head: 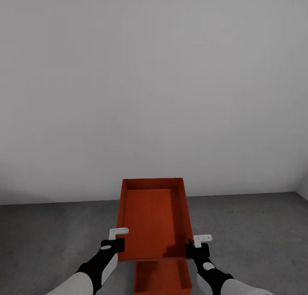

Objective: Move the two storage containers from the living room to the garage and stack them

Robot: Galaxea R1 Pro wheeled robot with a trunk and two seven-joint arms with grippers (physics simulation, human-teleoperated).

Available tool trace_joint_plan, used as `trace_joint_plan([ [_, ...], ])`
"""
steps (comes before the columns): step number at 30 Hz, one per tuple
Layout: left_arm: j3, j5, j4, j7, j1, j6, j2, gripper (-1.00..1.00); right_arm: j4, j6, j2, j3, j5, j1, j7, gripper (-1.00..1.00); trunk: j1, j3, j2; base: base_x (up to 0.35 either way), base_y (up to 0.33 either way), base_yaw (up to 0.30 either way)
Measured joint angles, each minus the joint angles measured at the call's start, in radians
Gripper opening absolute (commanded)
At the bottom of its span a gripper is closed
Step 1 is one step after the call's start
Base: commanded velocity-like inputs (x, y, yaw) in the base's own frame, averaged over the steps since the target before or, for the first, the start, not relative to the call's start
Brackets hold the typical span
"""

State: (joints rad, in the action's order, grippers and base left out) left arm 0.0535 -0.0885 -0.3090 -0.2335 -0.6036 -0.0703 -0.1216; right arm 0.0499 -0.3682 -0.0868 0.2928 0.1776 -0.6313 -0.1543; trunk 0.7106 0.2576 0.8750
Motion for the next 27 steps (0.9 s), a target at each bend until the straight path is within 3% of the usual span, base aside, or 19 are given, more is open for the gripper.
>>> trace_joint_plan([
  [18,0.000,-0.001,0.001,0.000,0.000,0.001,0.000,-1.00,0.000,0.001,0.000,0.000,0.000,0.000,0.001,-1.00,0.000,0.020,0.000,0.000,0.000,0.000],
  [27,0.000,-0.001,0.001,0.000,0.000,0.001,0.000,-1.00,0.001,0.001,0.000,-0.001,-0.001,0.000,0.001,-1.00,0.000,0.035,0.000,-0.099,-0.091,0.000],
])
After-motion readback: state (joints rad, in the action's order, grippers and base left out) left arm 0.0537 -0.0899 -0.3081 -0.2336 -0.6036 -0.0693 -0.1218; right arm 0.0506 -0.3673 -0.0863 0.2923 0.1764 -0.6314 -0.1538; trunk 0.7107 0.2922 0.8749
